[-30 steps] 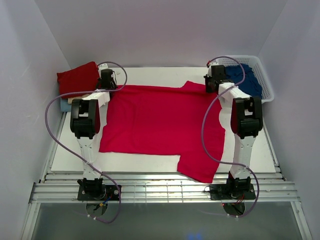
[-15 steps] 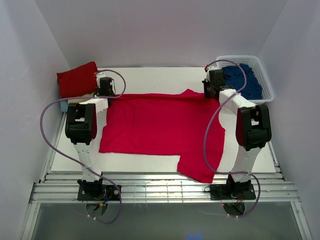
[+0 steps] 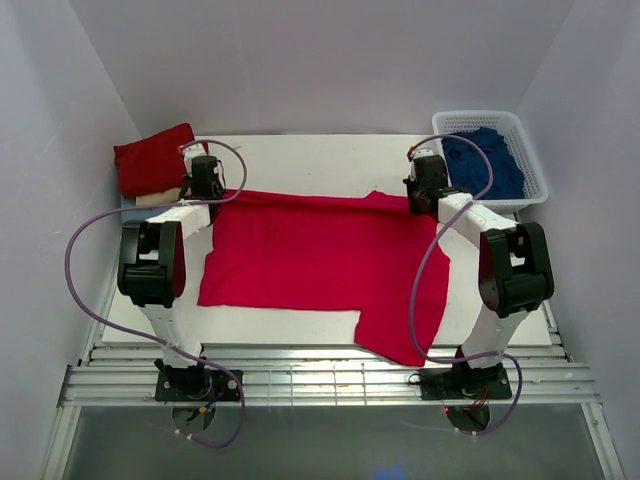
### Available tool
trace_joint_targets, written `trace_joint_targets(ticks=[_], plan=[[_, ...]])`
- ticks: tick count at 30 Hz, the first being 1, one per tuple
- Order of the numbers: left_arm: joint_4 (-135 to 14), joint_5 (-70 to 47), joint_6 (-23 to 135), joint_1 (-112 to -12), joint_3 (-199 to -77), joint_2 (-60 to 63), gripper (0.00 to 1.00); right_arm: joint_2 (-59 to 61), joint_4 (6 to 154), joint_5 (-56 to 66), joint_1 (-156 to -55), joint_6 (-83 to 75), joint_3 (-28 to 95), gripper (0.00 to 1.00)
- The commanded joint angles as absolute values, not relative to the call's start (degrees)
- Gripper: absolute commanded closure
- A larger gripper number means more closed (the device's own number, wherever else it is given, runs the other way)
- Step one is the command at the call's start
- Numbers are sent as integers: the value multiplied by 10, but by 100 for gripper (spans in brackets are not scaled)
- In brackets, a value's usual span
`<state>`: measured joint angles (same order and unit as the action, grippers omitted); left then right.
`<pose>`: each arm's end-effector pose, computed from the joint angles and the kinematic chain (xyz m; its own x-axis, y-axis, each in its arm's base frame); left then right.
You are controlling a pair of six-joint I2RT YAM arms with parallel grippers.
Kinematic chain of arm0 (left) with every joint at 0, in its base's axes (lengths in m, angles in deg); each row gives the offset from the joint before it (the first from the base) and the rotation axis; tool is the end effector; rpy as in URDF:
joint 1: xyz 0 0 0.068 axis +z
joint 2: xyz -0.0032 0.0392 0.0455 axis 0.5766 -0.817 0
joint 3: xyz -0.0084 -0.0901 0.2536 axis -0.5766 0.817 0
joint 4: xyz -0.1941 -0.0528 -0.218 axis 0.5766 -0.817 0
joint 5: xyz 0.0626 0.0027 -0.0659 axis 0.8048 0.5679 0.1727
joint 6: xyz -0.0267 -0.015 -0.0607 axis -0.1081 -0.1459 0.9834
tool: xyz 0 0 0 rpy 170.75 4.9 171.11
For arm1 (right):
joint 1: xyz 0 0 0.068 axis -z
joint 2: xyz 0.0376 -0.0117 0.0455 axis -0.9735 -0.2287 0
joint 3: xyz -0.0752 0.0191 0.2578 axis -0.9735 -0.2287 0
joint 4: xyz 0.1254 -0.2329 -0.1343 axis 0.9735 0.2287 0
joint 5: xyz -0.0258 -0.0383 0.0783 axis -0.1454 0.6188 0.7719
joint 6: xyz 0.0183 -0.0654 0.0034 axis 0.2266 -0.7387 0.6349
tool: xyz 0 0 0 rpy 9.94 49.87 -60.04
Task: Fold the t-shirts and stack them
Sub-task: Fold the tshirt
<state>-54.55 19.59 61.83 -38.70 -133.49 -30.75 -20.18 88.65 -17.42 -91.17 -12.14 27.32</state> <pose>0.4595 -0.0067 0.1596 -0.4178 -0.2574 -0.8713 -0.4213 0.9046 -0.0651 0.4293 0.0961 0.1813 -0.6469 -0.1909 -0.7383 -0.0771 0.9796 -0.1857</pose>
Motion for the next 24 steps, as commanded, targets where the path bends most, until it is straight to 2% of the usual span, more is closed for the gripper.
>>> trace_joint_targets(ticks=[1, 15, 24], plan=[[-542, 209, 616, -385, -1314, -279, 95, -163, 886, -202, -913, -112, 258, 92], [-549, 228, 619, -389, -1275, -273, 95, -133, 926, -205, -923, -111, 231, 92], [-561, 293, 599, -406, -1278, -293, 95, -140, 945, -226, -936, -83, 208, 92]])
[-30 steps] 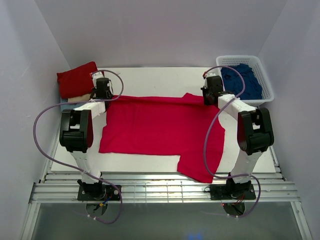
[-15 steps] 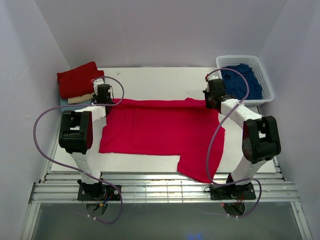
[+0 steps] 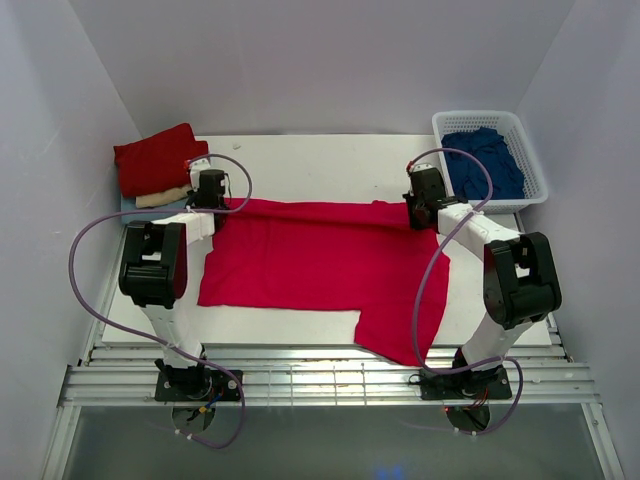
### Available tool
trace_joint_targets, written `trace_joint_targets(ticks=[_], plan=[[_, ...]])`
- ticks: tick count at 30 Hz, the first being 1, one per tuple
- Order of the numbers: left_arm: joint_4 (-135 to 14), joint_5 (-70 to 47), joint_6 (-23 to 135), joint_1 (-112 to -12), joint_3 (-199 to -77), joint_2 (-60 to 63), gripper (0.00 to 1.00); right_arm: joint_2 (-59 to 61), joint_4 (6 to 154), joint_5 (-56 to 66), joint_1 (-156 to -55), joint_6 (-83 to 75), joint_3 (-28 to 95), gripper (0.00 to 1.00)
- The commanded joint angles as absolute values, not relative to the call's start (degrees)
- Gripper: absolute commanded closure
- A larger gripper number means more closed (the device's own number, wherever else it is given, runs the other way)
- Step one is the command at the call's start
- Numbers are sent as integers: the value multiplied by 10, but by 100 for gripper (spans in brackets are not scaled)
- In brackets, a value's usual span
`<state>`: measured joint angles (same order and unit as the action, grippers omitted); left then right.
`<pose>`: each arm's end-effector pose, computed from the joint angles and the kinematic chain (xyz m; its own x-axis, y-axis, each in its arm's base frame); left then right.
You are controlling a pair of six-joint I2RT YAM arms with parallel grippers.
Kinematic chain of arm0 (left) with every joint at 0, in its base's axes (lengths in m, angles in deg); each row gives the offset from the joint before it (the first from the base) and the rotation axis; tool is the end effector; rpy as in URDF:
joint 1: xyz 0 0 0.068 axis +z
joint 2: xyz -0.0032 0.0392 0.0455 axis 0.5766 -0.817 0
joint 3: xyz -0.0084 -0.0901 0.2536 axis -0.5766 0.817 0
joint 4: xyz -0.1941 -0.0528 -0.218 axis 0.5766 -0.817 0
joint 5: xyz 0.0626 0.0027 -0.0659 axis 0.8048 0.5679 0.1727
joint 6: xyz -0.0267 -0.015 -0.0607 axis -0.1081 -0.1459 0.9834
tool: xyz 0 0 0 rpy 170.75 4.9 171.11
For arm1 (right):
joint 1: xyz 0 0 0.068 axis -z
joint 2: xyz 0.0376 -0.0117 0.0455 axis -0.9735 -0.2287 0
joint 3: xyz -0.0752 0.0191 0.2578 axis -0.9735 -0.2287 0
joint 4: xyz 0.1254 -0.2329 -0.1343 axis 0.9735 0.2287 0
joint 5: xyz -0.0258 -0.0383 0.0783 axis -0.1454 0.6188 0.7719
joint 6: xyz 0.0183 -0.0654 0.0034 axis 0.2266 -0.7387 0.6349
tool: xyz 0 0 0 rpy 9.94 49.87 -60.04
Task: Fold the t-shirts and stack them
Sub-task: Fold the tshirt
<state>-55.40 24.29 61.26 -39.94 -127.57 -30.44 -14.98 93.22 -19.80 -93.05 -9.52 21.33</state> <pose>0.4342 -0.0105 0.1256 -0.5044 -0.2224 -0.8343 -0.4589 0.8875 0.0409 0.3944 0.0987 0.1736 -0.7081 -0.1859 -0.6812 -0.0652 0.9778 -0.1991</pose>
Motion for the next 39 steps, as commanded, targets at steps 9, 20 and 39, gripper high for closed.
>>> trace_joint_targets(ticks=[9, 20, 39], plan=[[-589, 305, 614, -413, -1273, -290, 76, -150, 958, -257, -949, -75, 204, 92], [-552, 461, 653, -503, -1244, -149, 45, -152, 968, -274, -954, -68, 193, 92], [-535, 160, 629, -690, -1478, -403, 73, -178, 971, -303, -958, -51, 175, 92]])
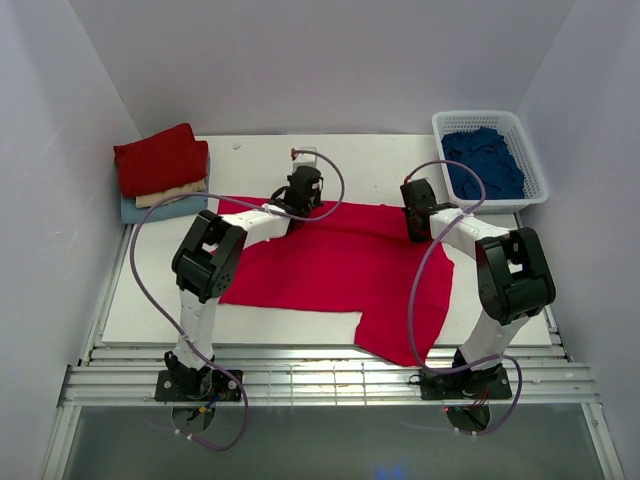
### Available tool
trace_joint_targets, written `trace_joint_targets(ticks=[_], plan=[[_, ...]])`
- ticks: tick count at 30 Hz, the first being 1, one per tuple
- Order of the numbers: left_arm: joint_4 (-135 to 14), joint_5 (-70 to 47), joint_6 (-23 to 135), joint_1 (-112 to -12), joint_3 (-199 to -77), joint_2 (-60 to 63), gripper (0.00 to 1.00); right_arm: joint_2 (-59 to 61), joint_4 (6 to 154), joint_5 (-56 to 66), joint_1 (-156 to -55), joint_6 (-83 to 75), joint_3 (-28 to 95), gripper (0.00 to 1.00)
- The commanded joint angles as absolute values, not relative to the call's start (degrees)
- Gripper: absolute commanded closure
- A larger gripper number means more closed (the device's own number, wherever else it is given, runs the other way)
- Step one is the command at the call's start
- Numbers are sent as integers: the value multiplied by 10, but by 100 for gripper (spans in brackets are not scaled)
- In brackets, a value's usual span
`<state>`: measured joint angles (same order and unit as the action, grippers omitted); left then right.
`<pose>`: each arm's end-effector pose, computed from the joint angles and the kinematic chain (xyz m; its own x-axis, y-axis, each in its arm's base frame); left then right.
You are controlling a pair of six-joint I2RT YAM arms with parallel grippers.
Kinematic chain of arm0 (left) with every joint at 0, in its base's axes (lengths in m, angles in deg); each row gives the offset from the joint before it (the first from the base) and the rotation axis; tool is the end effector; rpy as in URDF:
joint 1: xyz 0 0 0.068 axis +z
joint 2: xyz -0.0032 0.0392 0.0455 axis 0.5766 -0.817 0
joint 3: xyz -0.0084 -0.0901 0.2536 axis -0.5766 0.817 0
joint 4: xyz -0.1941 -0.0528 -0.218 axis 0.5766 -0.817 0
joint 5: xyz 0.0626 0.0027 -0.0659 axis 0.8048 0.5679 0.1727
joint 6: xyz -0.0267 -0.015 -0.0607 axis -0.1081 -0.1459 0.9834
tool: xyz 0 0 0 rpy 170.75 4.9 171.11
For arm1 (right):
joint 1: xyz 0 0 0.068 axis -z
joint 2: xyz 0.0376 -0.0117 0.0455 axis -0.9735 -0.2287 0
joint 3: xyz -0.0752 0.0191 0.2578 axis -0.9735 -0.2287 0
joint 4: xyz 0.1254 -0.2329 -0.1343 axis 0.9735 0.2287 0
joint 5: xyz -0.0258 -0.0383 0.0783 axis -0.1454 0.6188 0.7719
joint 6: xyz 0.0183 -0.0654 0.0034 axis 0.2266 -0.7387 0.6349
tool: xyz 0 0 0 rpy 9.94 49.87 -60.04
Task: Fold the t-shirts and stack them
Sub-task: Fold the tshirt
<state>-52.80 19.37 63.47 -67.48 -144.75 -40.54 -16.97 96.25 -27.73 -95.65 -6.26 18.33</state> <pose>0.4400 -0.2529 0.1551 -0.4512 -0.0791 -0.8889 0.0603 0.9911 -0.1188 0.3761 0.1044 0.1405 -0.7820 -0.1928 -0.5926 -0.0079 0.9539 -0.2999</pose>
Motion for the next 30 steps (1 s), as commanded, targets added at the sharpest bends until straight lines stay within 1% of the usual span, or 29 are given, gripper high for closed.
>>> trace_joint_targets(ticks=[1, 4, 9, 14, 18, 22, 25, 30], plan=[[-540, 168, 625, -696, -1488, -417, 73, -182, 971, -303, -958, -49, 174, 92], [-553, 180, 619, -704, -1495, -431, 74, -185, 973, -303, -960, -45, 172, 92], [-551, 198, 621, -705, -1474, -429, 74, -187, 972, -304, -965, -38, 166, 92], [-557, 252, 617, -705, -1454, -429, 74, -190, 982, -308, -969, -29, 164, 92], [-551, 316, 611, -703, -1415, -421, 74, -190, 981, -309, -969, -26, 155, 92], [-580, 333, 635, -690, -1386, -400, 74, -191, 982, -309, -970, -21, 154, 92], [-552, 342, 638, -690, -1333, -365, 74, -189, 981, -309, -969, -21, 156, 92], [-560, 373, 646, -690, -1302, -343, 74, -191, 989, -323, -970, -17, 163, 92]])
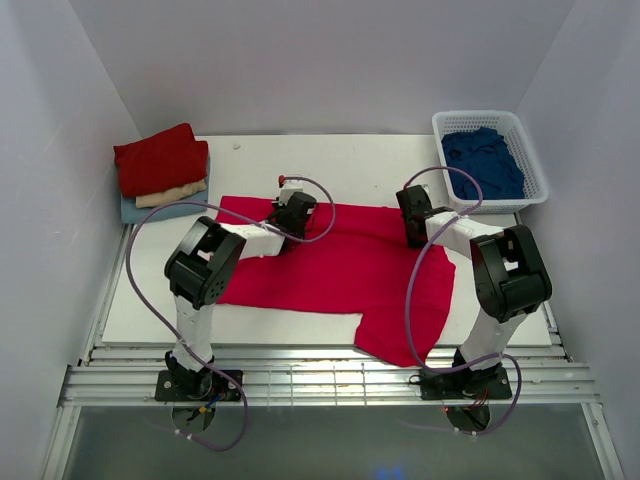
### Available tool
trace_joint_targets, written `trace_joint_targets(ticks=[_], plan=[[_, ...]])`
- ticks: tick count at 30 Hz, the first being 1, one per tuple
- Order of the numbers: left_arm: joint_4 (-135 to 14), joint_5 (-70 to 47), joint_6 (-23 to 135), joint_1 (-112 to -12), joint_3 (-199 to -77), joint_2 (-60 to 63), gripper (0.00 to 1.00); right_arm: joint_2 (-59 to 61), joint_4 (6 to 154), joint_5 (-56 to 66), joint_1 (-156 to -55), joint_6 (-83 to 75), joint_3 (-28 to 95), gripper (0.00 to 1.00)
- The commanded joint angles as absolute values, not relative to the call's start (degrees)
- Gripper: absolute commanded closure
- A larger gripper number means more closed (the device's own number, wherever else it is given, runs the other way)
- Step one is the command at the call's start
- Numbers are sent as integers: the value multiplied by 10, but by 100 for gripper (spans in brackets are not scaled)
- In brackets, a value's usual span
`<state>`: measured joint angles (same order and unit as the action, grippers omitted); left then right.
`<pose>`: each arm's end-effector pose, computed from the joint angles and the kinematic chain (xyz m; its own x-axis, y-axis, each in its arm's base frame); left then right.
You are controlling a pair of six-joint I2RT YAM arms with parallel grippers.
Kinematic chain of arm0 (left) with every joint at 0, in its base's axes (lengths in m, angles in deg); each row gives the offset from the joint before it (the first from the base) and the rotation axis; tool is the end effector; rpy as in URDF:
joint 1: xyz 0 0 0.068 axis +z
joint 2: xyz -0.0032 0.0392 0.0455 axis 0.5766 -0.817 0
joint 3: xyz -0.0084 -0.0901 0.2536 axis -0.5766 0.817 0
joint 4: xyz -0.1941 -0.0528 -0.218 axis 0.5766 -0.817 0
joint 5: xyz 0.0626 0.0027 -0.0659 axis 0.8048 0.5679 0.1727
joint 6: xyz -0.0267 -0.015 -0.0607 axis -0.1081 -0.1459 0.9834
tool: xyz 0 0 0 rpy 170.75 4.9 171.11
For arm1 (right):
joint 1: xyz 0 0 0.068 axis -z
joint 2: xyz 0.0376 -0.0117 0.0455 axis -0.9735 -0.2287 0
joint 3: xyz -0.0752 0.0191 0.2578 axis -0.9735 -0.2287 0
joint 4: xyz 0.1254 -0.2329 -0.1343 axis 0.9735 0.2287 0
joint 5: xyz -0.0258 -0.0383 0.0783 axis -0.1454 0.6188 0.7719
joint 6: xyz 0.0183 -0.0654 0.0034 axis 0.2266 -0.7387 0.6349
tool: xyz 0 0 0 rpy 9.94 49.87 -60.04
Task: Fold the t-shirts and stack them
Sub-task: Fold the tshirt
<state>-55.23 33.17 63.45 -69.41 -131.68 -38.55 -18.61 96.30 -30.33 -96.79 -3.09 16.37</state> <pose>0.3884 -0.2247 0.0925 -0.5526 0.0515 -0.8318 -0.1018 0.9864 0.1287 0.3668 0.1069 0.1200 -0.8097 -0.1695 -0.5618 0.0258 0.9461 -0.3227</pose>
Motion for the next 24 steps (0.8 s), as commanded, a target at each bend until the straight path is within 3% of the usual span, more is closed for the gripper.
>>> trace_joint_targets(ticks=[1, 3, 5, 6, 8, 9, 12, 16, 24], plan=[[-548, 374, 649, -690, -1290, -323, 74, -190, 989, -325, -969, -17, 162, 92], [-535, 372, 653, -690, -1257, -304, 75, -183, 987, -335, -970, -13, 161, 92], [-519, 361, 647, -690, -1256, -292, 74, -166, 981, -342, -970, -14, 164, 85], [-517, 356, 645, -690, -1263, -292, 75, -156, 975, -343, -971, -17, 165, 74], [-517, 331, 639, -690, -1297, -299, 74, -121, 964, -341, -972, -29, 173, 62], [-518, 321, 638, -690, -1310, -304, 74, -109, 953, -339, -972, -32, 176, 49], [-518, 283, 645, -697, -1362, -323, 75, -75, 937, -337, -973, -50, 195, 37], [-517, 228, 666, -705, -1414, -350, 74, -75, 921, -332, -971, -68, 225, 37], [-519, 106, 679, -715, -1492, -429, 76, -207, 917, -298, -939, -66, 301, 51]])
